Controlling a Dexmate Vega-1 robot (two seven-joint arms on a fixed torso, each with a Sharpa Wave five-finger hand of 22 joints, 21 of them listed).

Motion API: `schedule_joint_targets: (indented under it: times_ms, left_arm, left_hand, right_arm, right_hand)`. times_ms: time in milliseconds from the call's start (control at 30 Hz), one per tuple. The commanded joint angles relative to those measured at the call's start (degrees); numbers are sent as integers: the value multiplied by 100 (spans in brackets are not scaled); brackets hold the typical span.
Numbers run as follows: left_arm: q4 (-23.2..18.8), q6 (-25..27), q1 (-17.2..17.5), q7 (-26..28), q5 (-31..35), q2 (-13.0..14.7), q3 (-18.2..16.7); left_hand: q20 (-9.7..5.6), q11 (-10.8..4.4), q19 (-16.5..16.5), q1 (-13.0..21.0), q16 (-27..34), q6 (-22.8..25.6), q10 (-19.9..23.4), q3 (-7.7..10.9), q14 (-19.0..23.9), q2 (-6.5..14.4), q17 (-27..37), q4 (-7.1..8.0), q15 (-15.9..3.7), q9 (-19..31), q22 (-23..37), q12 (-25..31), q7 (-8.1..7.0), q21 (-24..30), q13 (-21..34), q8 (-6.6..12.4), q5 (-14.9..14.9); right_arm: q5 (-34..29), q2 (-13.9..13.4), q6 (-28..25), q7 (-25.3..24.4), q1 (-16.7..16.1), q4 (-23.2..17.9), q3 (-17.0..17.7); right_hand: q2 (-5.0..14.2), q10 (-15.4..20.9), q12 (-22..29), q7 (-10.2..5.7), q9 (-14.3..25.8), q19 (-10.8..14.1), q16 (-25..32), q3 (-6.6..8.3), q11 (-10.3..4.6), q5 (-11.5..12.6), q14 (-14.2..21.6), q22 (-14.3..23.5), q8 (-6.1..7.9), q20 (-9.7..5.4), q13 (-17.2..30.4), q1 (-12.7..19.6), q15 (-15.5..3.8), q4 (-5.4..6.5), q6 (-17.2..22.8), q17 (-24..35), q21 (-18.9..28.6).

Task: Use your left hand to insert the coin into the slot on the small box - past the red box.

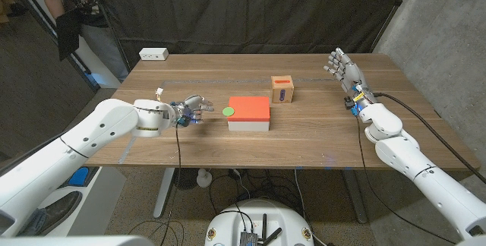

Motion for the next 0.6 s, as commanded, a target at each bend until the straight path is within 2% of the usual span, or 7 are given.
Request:
schedule_joint_targets:
  times_ms: [33,367,600]
  left_arm:
    - [49,119,-217,-187,-25,36,211]
    - [-76,51,-115,-115,-89,96,147]
    - [14,65,-225,-386,-16,121,278]
  left_hand:
    - [-173,-32,-35,-30,8,-49,-71,-43,13,-17,-4,9,-38,-16,-12,-14,6,-4,16,26,-28]
    - [-177,-38,-28,-43,38,-44,-72,-37,-6,2,39,16,-36,-20,-36,-17,6,1,30,59,-25]
    - [-175,-36,-42,-42,13,-14,-88,-40,-13,15,5,11,-37,-49,-82,-44,8,-14,11,84,-28]
  right_arm:
    - [5,34,7,36,86,122,-47]
    - [23,-6,1,97,83,116,-58]
    - [19,-17,-21,100,91,90,-69]
  right_hand:
    - [-2,37,43,212,30,55,37,6,29,-10,19,8,3,16,16,57,9,20,38,4,8]
    - [-2,56,46,213,30,69,40,5,41,-10,30,8,5,23,14,58,9,22,50,-6,11]
    - [-2,58,45,209,30,77,40,5,33,-10,33,8,3,15,14,59,8,23,53,-13,11]
